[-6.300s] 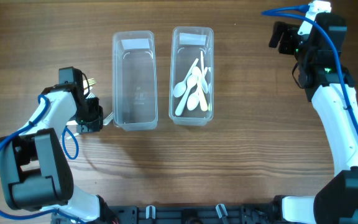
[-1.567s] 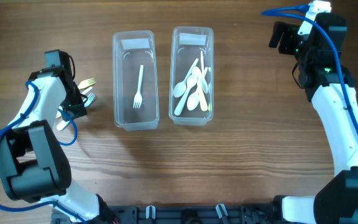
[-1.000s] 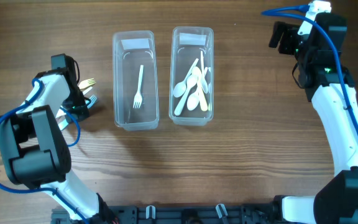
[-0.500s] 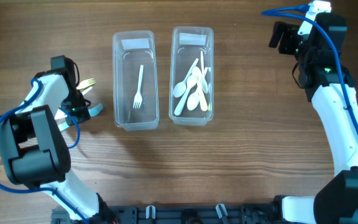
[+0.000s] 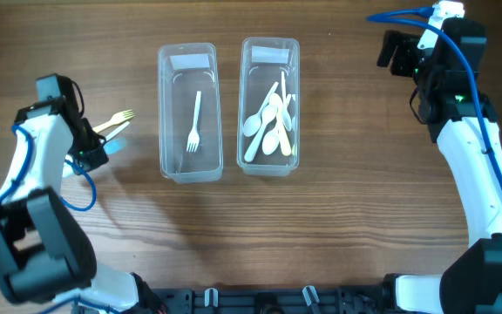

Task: Pack container
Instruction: 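Carry the light-blue fork into the left container and release it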

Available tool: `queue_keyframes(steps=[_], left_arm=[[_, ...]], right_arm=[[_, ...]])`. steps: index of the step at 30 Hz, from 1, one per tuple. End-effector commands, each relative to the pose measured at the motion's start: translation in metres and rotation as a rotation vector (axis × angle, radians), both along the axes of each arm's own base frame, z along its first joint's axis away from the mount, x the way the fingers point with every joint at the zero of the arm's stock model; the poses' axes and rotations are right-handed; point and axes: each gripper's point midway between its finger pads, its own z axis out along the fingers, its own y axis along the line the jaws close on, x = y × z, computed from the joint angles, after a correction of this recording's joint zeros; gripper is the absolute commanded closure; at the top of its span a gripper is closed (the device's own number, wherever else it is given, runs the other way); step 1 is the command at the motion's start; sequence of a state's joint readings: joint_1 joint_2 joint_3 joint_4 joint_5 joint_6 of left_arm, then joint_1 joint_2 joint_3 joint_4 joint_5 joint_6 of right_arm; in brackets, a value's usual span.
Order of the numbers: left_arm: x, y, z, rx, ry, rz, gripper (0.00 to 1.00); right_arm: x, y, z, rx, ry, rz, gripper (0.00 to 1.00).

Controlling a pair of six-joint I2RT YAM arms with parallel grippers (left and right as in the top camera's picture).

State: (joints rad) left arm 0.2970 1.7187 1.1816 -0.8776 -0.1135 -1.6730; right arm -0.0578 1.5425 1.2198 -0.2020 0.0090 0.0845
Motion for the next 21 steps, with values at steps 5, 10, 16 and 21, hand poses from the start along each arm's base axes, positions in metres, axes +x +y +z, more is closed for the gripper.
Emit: queue_keyframes(steps=[5, 10, 16, 21], left_arm=[[0.043, -0.009, 0.078, 0.084, -0.324, -0.314, 0.96], [0.078, -0.03, 0.132, 0.165, -0.567, -0.64, 0.96], [0.114, -0.072, 0.179, 0.328, -0.8, -1.072, 0.96], [0.12, -0.112, 0.182, 0.485, -0.795, -1.396, 0.96]], right_arm=[[-0.001, -0.004, 0.007, -0.014, -0.014, -0.014, 0.0], [-0.001, -0.004, 0.007, -0.015, -0.014, -0.013, 0.0], [-0.001, -0.004, 0.007, -0.014, -0.014, -0.014, 0.0], [-0.001, -0.004, 0.007, -0.014, -0.014, -0.014, 0.0]])
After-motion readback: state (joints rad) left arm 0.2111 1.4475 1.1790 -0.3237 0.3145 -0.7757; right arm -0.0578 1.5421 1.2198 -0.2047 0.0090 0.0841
